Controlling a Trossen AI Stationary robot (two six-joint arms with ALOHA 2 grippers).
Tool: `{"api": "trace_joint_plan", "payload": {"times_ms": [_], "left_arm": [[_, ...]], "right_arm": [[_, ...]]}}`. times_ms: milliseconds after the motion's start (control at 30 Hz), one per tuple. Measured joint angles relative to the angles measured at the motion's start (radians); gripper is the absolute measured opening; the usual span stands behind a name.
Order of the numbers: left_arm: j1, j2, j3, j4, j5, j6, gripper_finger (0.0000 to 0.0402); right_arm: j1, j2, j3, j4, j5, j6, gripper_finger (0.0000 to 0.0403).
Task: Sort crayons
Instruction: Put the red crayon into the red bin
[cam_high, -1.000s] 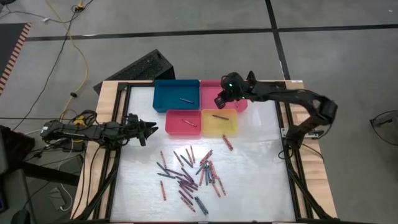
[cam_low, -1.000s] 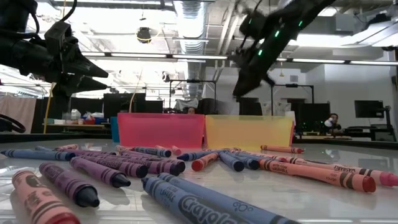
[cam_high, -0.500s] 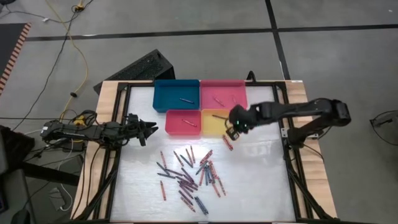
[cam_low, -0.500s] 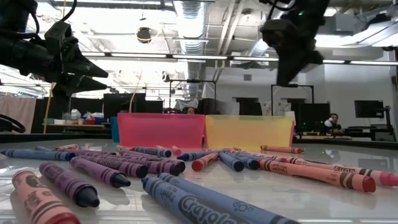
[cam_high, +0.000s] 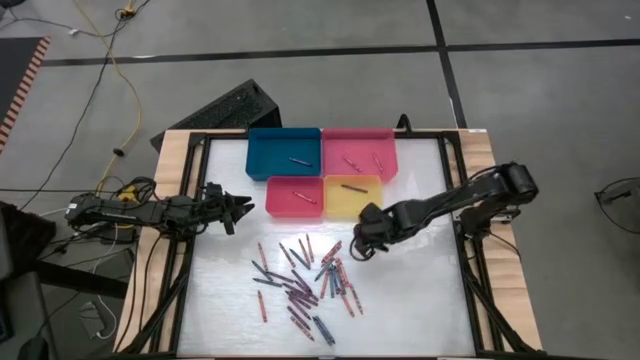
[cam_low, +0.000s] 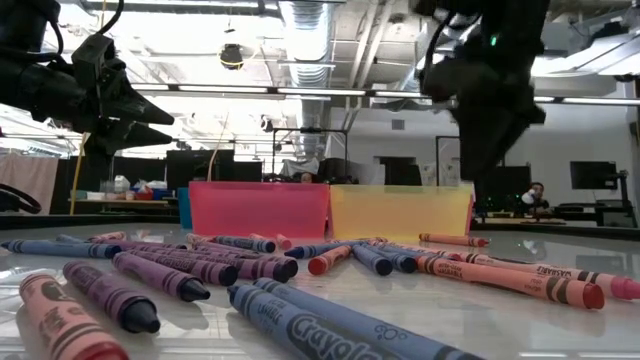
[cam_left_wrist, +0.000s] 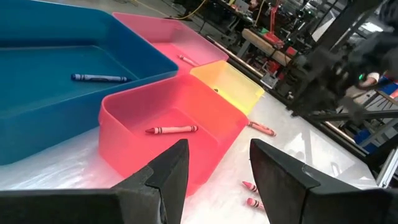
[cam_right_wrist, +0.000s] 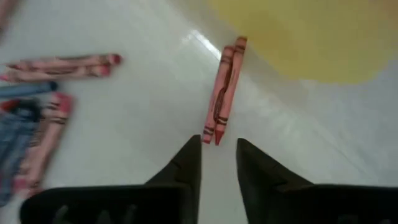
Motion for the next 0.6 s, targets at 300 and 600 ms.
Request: {"api": "trace_joint_plan", "payload": {"times_ms": [300,600], "left_arm": [[0.0,0.0,0.0,-0.001,0.026,-0.003,0.016],[0.0,0.0,0.0,-0.001,0.026,0.001,0.016]], "right_arm": [[-0.032,0.091,0.0,0.044,0.038,0.001,0.0206],[-0.041,0.083,-0.028,0.05,0.054,-0.025,0.0196]]}}
